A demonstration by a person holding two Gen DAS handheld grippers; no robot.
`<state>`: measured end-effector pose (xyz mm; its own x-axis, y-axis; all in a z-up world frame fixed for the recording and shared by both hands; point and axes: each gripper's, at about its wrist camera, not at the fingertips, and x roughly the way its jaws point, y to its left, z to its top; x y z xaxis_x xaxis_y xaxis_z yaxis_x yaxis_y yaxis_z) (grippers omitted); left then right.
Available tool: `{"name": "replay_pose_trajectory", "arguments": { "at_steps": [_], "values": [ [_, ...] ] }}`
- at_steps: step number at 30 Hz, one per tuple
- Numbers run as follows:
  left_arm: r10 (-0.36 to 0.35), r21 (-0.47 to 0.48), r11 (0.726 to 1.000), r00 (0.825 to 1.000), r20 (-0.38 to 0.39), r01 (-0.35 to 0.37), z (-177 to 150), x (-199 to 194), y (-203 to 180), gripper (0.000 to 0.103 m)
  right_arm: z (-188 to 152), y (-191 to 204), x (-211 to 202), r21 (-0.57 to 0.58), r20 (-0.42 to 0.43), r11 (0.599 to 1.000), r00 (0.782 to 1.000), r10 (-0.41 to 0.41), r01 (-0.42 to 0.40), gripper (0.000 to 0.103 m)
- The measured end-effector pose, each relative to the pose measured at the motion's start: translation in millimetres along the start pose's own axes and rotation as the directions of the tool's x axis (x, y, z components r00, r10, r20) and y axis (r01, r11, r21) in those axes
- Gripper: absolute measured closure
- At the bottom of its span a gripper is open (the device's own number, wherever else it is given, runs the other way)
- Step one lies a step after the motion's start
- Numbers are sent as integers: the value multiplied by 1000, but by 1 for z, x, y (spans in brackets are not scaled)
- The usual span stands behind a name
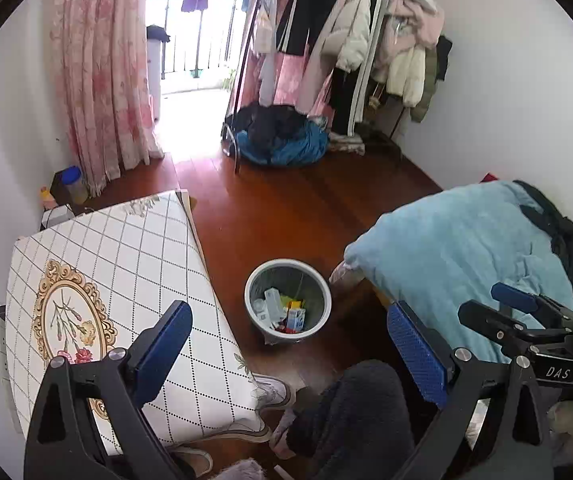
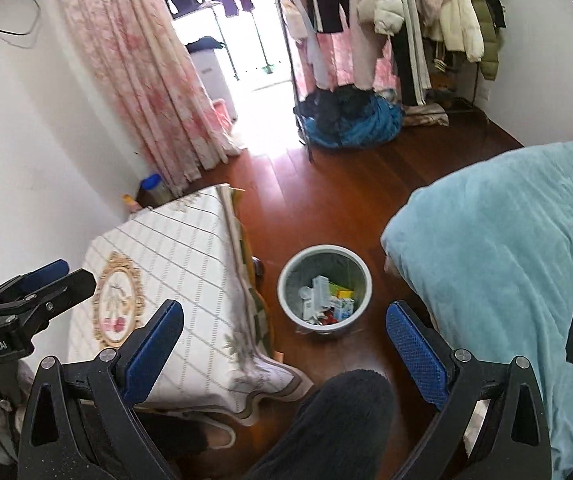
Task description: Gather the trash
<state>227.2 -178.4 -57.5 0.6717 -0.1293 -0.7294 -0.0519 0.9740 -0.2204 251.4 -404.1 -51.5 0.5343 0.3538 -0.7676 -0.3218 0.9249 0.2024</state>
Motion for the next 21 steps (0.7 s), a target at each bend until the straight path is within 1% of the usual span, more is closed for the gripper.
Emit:
{"name": "replay_pose_trajectory", "arguments": {
  "at_steps": [2,5,11,21],
  "values": [
    [-12,0,1000,1000,17,12,-1,-11,-1,3,0,5,-18,-6,18,1000,1000,25,-25,0],
    [-22,3,1000,999,33,22,-3,-24,-2,3,0,13,-39,-22,46,999,998,41,-40,0],
    [-39,6,999,998,59,39,-4,-41,-2,3,1,22,-68,-45,77,997,995,65,-62,0],
    [-46,5,999,996,71,45,-6,-50,-3,3,3,27,-75,-52,68,996,995,70,-67,0]
  ]
}}
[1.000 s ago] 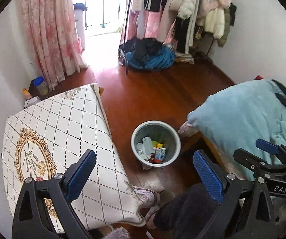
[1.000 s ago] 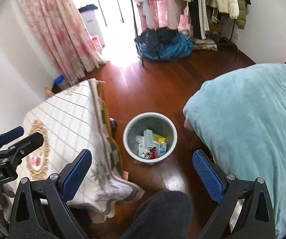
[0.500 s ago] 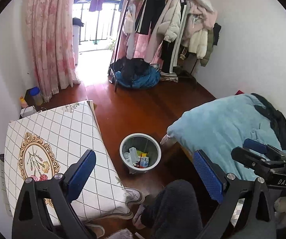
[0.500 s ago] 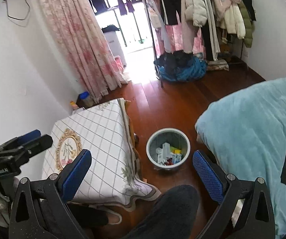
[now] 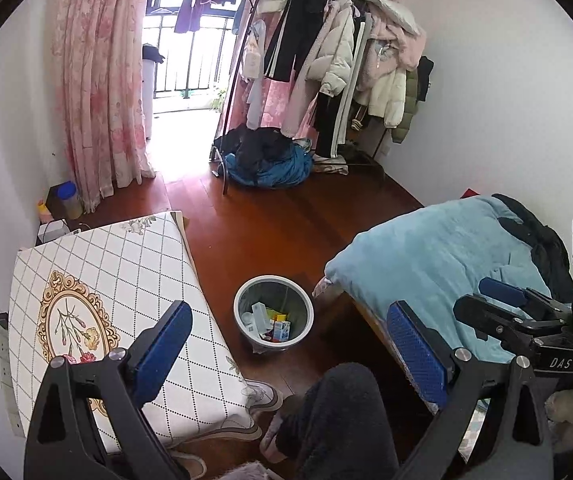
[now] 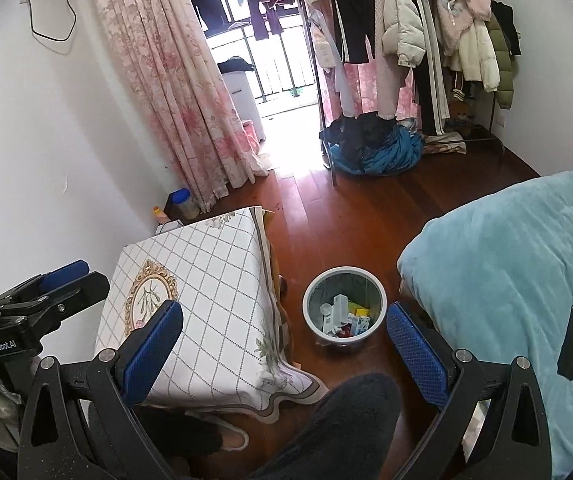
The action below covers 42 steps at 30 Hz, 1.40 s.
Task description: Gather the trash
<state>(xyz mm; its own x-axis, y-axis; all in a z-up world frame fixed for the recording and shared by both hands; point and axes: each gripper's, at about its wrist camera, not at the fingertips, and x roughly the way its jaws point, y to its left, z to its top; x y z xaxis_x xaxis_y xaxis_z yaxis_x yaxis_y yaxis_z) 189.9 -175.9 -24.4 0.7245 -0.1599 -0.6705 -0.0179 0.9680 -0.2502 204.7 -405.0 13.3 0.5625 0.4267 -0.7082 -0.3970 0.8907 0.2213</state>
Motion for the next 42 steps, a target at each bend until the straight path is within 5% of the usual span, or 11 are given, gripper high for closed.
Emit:
{"name": "replay_pose_trajectory", "arguments": {
  "at_steps": [42],
  "values": [
    [-43,3,999,999,4,43,-3,-7,-7,3,-2,1,-21,-29,-11,1000,1000,-13,12,0]
  ]
}}
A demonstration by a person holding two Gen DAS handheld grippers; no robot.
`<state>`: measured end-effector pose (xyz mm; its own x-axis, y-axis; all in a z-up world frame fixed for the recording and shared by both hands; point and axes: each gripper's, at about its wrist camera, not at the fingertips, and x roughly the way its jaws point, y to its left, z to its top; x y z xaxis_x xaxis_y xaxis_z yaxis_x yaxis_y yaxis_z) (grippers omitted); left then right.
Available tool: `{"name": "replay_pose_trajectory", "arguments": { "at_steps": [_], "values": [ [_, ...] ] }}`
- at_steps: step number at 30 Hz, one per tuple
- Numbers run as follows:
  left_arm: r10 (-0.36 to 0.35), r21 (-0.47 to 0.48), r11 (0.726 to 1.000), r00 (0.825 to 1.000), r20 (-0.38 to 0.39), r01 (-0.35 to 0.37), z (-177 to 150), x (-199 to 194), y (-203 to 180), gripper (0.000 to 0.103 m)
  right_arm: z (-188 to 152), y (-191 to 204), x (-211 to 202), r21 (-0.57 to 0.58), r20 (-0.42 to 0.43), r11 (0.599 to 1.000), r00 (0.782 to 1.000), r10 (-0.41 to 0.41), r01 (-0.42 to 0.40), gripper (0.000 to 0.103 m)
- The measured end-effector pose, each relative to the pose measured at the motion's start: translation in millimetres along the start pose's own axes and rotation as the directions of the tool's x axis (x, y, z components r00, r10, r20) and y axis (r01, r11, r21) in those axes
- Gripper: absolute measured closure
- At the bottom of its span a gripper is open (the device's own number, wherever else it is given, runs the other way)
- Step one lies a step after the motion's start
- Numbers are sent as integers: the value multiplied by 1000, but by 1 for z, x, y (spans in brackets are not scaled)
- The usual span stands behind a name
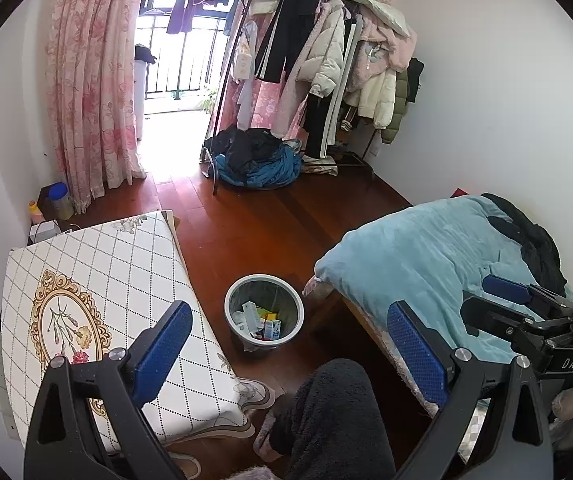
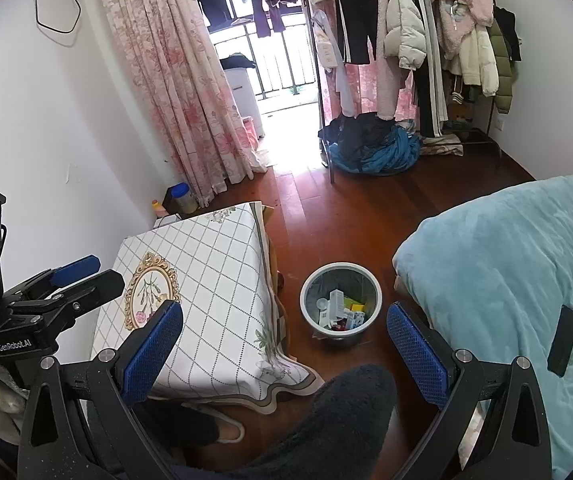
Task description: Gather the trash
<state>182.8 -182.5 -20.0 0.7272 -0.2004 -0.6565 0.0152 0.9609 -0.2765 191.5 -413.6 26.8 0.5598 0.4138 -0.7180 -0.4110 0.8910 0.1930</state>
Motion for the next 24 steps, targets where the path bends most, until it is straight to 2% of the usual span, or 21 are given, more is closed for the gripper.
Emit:
{"name": "replay_pose_trajectory", "arguments": {
  "at_steps": [24],
  "values": [
    [-10,-16,1000,1000,4,10,-3,3,-4,3,-3,4,6,7,-18,1000,1000,6,-6,0]
  ]
}}
